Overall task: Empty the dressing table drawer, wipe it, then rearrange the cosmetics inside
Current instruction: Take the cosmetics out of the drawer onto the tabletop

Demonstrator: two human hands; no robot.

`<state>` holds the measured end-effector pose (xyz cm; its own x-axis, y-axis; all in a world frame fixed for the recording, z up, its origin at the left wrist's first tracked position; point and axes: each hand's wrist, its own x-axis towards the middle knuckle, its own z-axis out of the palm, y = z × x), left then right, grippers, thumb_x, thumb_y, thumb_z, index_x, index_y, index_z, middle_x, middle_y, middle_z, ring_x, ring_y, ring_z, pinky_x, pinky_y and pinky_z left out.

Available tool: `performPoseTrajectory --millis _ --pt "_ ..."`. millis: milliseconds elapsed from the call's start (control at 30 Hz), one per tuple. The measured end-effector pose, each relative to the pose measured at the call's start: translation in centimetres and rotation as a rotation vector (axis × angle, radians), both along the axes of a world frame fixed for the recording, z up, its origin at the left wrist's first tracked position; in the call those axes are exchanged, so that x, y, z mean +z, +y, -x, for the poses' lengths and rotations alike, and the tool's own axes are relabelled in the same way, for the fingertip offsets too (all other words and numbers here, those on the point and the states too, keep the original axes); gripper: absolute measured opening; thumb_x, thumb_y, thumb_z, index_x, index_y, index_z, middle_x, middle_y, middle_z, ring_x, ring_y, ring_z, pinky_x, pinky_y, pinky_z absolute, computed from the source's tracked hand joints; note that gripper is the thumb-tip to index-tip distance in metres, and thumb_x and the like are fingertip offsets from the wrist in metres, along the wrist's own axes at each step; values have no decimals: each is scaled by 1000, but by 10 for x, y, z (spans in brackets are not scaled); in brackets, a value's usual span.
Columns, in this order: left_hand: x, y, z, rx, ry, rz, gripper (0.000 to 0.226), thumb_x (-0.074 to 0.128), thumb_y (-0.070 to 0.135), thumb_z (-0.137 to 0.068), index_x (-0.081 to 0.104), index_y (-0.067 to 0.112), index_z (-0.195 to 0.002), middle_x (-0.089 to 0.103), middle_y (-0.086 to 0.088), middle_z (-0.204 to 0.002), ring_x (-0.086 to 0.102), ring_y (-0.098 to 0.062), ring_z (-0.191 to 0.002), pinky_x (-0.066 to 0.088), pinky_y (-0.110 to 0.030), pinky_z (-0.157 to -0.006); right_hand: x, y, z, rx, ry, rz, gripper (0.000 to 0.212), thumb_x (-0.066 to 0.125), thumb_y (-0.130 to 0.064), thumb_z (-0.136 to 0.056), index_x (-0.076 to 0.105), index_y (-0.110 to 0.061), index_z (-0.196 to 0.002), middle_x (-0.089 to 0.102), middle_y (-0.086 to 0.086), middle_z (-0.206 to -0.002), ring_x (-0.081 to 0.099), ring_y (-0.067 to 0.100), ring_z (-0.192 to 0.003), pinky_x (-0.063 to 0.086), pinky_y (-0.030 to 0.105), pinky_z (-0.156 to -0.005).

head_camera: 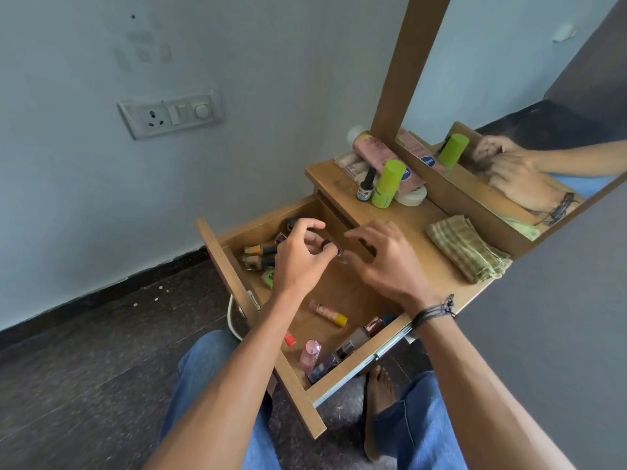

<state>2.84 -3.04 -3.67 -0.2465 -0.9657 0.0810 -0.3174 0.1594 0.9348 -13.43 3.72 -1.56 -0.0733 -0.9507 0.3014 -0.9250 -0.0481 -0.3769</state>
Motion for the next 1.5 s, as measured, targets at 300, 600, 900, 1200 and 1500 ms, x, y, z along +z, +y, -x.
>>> performPoseTrajectory --millis 300,600,900,1200,1500 --pt "5 4 0 -68 264 57 37 77 16 -87 61 20 -120 72 8 -108 69 -1 -95 55 -16 -77 -6 -4 -21 -131 -152 77 22 75 -29 -91 73 -20 -111 72 -3 -101 61 13 -90 55 34 -79" --pt "-5 -2 2 92 89 118 26 67 18 -96 56 32 -115 66 12 -109 63 3 -88 49 -11 -65 10 -31 -1 -453 -502 184 18 81 -34 -83 74 -22 -94 74 -11 -85 70 -1 -79 60 25 -79" --pt "-11 -7 3 95 31 150 29 66 11 -94 59 27 -117 65 10 -106 65 -6 -86 52 -18 -65 7 -49 3 -567 -558 257 25 79 -33 -85 74 -20 -106 74 -10 -94 69 2 -85 59 29 -85" --pt "-14 -7 4 95 -63 113 29 66 12 -94 58 26 -118 66 8 -110 64 -5 -86 43 -9 -58 7 -54 3 -655 -588 202 23 81 -28 -87 74 -18 -107 71 -12 -88 67 4 -85 52 20 -83" --pt "-20 -1 2 -326 -469 -84 43 55 -6 -85 68 30 -105 63 10 -112 60 -8 -98 46 -23 -65 8 -55 5 -710 -634 185 27 83 -33 -83 67 -21 -102 72 -11 -87 67 10 -86 54 31 -85"
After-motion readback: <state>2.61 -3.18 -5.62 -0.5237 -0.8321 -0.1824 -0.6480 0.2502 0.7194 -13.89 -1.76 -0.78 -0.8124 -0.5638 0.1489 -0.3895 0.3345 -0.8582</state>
